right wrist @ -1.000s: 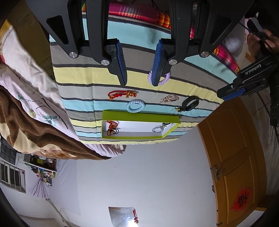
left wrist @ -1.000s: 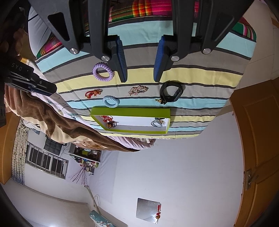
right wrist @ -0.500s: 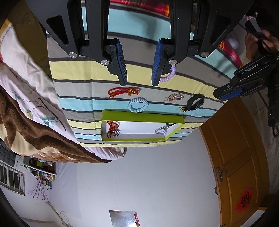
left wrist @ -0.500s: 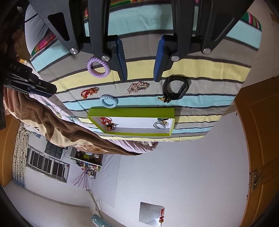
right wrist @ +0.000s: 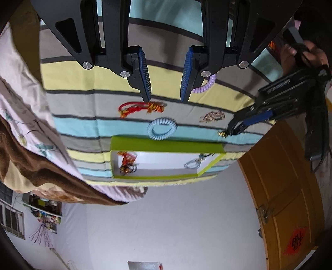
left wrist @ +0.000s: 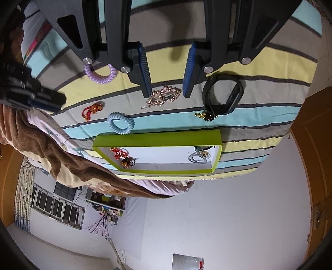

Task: Organize jewelry
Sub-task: 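Grasp rose-gold clip with left tool while right tool grasps lavender coil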

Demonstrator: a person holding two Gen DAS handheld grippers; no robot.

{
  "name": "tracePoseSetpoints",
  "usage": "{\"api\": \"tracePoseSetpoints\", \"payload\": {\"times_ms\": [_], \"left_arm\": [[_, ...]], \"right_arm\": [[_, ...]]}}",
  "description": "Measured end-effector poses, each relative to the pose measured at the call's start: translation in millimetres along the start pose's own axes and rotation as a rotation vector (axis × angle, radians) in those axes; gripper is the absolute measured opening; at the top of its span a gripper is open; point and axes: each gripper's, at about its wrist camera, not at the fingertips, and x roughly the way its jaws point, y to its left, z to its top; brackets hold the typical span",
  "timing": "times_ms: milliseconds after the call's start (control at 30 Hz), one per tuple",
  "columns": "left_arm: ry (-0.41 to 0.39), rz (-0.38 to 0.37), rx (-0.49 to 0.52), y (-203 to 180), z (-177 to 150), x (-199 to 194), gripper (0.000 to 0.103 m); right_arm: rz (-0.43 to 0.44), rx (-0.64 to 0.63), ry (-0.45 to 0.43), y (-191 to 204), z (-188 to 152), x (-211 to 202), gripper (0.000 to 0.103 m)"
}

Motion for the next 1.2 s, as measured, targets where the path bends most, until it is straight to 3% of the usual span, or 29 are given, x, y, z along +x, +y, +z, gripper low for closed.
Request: {"api": "tracePoseSetpoints", "payload": {"times_ms": [467, 533, 600, 767, 900, 1200], "left_arm": [[0.019, -0.016, 0.009, 7, 7, 15, 0.032], [0.027, -0.023, 0.008, 8, 8, 17, 0.033], [0.037, -0.03, 0.006, 9, 8, 20, 0.033], [0.061, -0.046, 0.03, 5, 14, 31, 0.034], [0.126, -0.099, 0.038, 2, 18, 45, 0.036], [0.18, -0.062, 0.091, -8, 20, 60, 0.046]], "right_arm": [[0.0, -0.073, 0.113, 27, -17, 39, 0.029], [-0.024, -0.085, 0.116, 26, -16, 40, 0.015], [-0.025, -0.071, 0.118, 20, -16, 39, 0.01], [-0.044, -0.043, 0.116, 7, -14, 36, 0.01], [-0.043, -0.026, 0.115, -1, -13, 34, 0.01], [-0.021, -0.003, 0.109, -10, -13, 34, 0.01]]}}
